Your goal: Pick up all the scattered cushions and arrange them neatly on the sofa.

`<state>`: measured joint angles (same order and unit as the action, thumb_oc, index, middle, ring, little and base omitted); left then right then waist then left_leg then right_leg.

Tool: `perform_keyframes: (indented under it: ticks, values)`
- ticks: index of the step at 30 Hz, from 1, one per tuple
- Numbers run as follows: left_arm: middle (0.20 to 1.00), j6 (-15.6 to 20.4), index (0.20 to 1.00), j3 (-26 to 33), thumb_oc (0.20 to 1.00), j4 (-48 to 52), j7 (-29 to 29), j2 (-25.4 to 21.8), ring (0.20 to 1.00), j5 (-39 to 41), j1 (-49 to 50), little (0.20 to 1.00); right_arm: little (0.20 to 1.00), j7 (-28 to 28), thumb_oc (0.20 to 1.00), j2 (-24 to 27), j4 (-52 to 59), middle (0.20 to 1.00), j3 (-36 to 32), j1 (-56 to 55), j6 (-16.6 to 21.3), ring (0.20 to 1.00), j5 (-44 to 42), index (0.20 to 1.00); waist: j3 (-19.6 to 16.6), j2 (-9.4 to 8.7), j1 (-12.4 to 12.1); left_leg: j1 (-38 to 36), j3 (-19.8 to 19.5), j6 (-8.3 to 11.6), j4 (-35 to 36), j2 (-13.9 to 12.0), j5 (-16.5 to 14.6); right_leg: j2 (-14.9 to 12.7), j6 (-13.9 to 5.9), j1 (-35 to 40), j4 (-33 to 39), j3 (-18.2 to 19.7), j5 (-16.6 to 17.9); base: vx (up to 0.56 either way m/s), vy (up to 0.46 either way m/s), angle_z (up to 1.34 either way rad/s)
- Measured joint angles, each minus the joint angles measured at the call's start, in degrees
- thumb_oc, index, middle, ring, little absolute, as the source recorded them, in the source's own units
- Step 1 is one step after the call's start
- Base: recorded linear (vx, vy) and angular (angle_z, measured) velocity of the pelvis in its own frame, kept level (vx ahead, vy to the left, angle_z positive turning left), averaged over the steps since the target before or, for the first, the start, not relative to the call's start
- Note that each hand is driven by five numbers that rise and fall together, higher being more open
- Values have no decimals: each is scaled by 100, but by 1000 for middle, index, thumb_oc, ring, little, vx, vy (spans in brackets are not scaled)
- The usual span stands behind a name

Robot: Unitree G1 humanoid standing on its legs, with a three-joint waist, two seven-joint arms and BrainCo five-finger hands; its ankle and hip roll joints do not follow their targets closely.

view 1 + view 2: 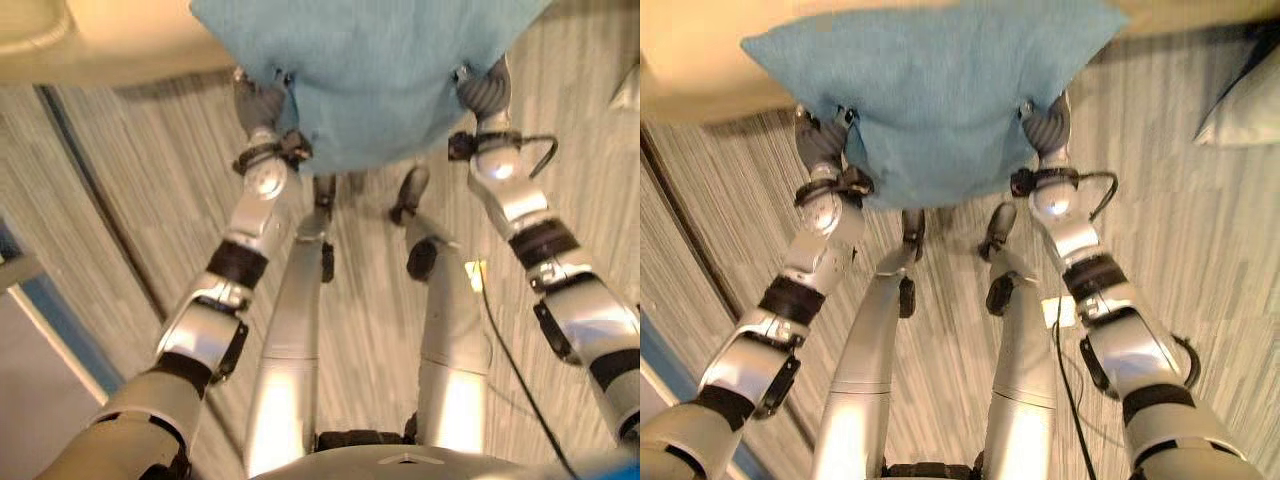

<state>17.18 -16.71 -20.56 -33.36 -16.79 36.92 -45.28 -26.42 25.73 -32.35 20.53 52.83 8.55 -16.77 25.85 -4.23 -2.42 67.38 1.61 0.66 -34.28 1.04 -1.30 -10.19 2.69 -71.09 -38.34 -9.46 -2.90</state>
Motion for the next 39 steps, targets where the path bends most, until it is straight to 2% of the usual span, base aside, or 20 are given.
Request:
perform_keyframes:
  ticks: [2,5,9,13,14,15,16,20,24,27,28,30,31,33,34,35,36,37,39]
  values:
    - [200,2,200,1,200,5,75,109,200,-47,355,200,200,38,200,-190,299,200,-91,-422,5,200,42,200,28,1,-16,-659,-74,23,248,-7,16,26,58,681,237,-93,43,-23,-20,5]
    - [200,84,200,8,200,17,194,138,200,-49,825,200,200,47,200,-337,695,200,-129,-973,183,200,192,200,3,1,-24,-1444,-131,72,592,11,2,21,-66,1464,502,-170,-53,19,5,7]
    - [200,102,200,19,200,136,387,116,200,-51,1361,200,200,126,200,-523,880,200,-188,-1458,262,200,247,200,17,11,-43,-2253,-263,93,993,37,116,22,-66,2329,847,-376,-24,31,18,15]
    - [200,93,200,101,200,151,590,287,200,-45,2335,200,200,283,200,-941,1067,200,-176,-2509,265,200,249,200,-29,18,-181,-3764,-433,92,1624,30,126,66,-157,3931,1490,-610,-72,203,55,19]
    - [200,93,200,93,200,153,634,300,200,-45,2724,200,200,370,200,-1074,1089,200,-121,-2897,265,200,249,200,-210,17,-187,-4242,-524,86,1836,33,104,104,-212,4473,1773,-692,-81,187,90,16]
    - [200,93,200,93,200,153,634,300,200,-45,2724,200,200,370,200,-1074,1089,200,-121,-2897,265,200,249,200,-210,17,-187,-4242,-524,86,1836,33,104,104,-212,4473,1773,-692,-81,201,114,10]
    - [200,86,200,76,200,150,684,303,200,-42,3125,200,200,445,200,-1175,1121,200,-19,-3280,261,200,249,200,-614,39,-203,-4663,-526,62,2080,34,88,141,-269,4944,2119,-734,-47,204,154,1]
    - [200,-52,200,44,200,145,956,222,200,-50,3545,200,200,678,200,-1125,1126,200,-88,-3732,248,200,259,200,-1190,149,-302,-5617,-423,-165,2463,174,-8,55,-462,5901,2530,-720,49,204,173,-2]
    - [200,-203,200,111,200,150,1109,57,200,-86,3823,200,200,864,200,-1160,1116,200,-75,-3825,189,200,297,200,-1413,218,-274,-6327,-300,-360,2715,259,-97,-17,-680,6306,2335,-566,65,165,126,-19]
    - [200,-223,200,156,200,179,1166,40,200,-244,3894,200,200,939,200,-1172,1122,200,-98,-3829,186,200,356,200,-1571,224,-281,-6466,-218,-367,2827,214,-103,-9,-831,6282,2243,-556,118,122,14,-16]
    - [200,-226,200,234,200,182,1209,56,200,-262,3936,200,200,987,200,-1166,1120,200,-102,-3830,185,200,358,200,-1616,205,-294,-6509,-240,-328,2931,208,-139,27,-942,6210,2269,-502,36,131,-19,-12]
    - [200,-287,200,332,200,176,1227,50,200,-261,3981,200,200,1088,200,-1145,1120,200,-84,-3837,157,200,359,200,-1638,168,-300,-6641,-238,-370,3172,196,-12,175,-962,6155,2586,-392,73,268,-44,-3]
    - [200,-300,200,338,200,175,1228,62,200,-259,3988,200,200,1102,200,-1126,1120,200,-75,-3838,127,200,358,200,-1634,179,-298,-6685,-307,-433,3216,189,-50,247,-966,6112,2688,-363,103,308,-48,20]
    - [200,-316,200,340,200,168,1233,106,200,-257,3968,200,200,1112,200,-1066,1120,200,-70,-3853,70,200,358,200,-1616,222,-106,-6695,-596,-416,3213,109,-68,543,-1018,5944,2938,-22,202,162,-30,58]
    - [200,-329,200,331,200,138,1244,113,200,-257,3967,200,200,1111,200,-1049,1120,200,-72,-3894,51,200,357,200,-1617,202,-50,-6731,-682,-331,3204,92,-46,610,-1007,5940,3117,130,338,180,-48,84]
    - [200,-361,200,307,200,116,1263,141,200,-258,3998,200,200,1112,200,-1041,1119,200,-81,-3971,51,200,355,200,-1651,104,-23,-6840,-759,-233,3236,146,-89,604,-967,6010,3373,208,585,329,-107,65]
    - [200,-431,200,318,200,74,1300,262,200,-257,4113,200,200,1127,200,-975,1085,200,-83,-4076,47,200,351,200,-1674,171,-74,-7056,-871,-138,3325,64,-167,662,-563,6250,3384,161,718,297,-128,63]
    - [200,-458,200,314,200,77,1308,360,200,-258,4192,200,200,1160,200,-917,1086,200,-125,-4199,46,200,346,200,-1726,264,-47,-7042,-989,-16,3114,-13,-309,740,-510,6410,3500,9,634,249,-144,52]
    - [200,-456,200,259,200,79,1360,492,200,-256,4221,200,200,1165,200,-780,1087,200,-166,-4247,18,200,337,200,-1748,284,-68,-6820,-998,121,2593,-101,-421,834,-385,6585,3559,-196,544,109,-124,63]
